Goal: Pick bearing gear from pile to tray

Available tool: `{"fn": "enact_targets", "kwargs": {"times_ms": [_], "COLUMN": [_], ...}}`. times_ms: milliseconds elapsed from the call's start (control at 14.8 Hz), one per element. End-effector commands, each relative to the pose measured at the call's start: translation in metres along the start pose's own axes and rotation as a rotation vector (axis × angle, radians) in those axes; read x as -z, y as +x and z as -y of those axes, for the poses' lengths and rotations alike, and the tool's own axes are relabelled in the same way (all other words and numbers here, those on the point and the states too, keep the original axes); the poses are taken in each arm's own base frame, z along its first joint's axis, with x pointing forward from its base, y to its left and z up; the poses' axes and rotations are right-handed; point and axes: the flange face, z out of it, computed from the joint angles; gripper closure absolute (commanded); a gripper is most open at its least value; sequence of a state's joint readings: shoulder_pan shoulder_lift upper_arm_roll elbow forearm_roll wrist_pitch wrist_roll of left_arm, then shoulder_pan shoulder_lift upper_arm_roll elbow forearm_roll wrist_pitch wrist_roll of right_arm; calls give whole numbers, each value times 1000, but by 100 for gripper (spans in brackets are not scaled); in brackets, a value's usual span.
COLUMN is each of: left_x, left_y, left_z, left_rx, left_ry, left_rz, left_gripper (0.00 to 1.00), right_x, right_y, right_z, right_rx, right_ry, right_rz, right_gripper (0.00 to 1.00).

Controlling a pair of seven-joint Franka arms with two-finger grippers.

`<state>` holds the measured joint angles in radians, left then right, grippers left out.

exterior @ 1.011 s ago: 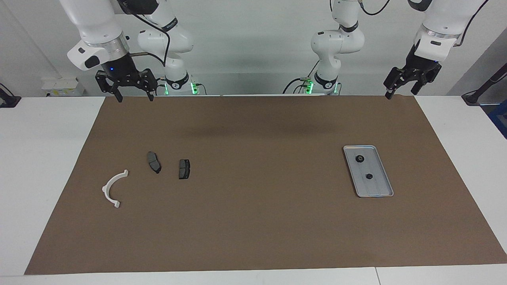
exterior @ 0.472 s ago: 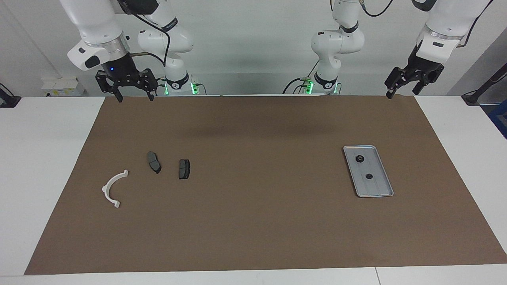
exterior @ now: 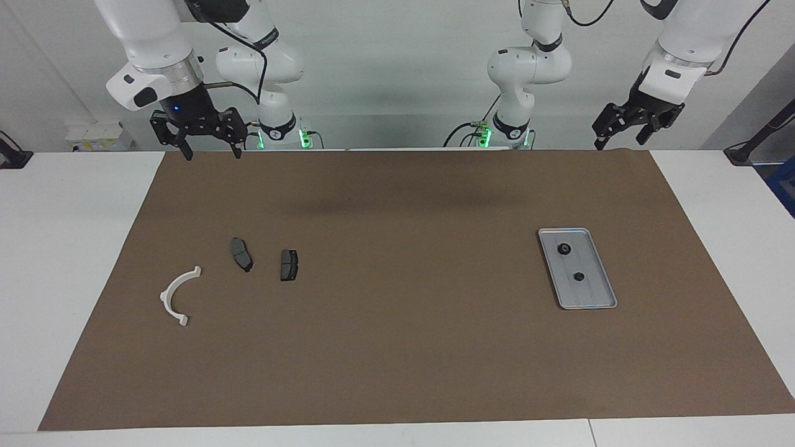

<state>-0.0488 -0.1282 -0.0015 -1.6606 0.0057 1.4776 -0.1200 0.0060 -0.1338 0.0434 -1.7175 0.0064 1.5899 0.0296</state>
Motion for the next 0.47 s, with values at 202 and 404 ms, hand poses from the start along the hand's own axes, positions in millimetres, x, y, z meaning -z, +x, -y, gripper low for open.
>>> {"fn": "enact_targets", "kwargs": {"times_ms": [202,404], "left_x": [-7,-7], "left_y": [3,4], "left_z": [-1,-1], "left_rx": [-12,-10], "left_ry": [-10,-20], "left_rz": [65,52], "left_gripper": [0,0], "right_x": [-1,-1], "right_y": [-1,-1], "right_z": [1,1], "right_rx": [-10,-10], "right_ry": [18,18], "right_rz": [-15,-13], "right_gripper": [0,0]}}
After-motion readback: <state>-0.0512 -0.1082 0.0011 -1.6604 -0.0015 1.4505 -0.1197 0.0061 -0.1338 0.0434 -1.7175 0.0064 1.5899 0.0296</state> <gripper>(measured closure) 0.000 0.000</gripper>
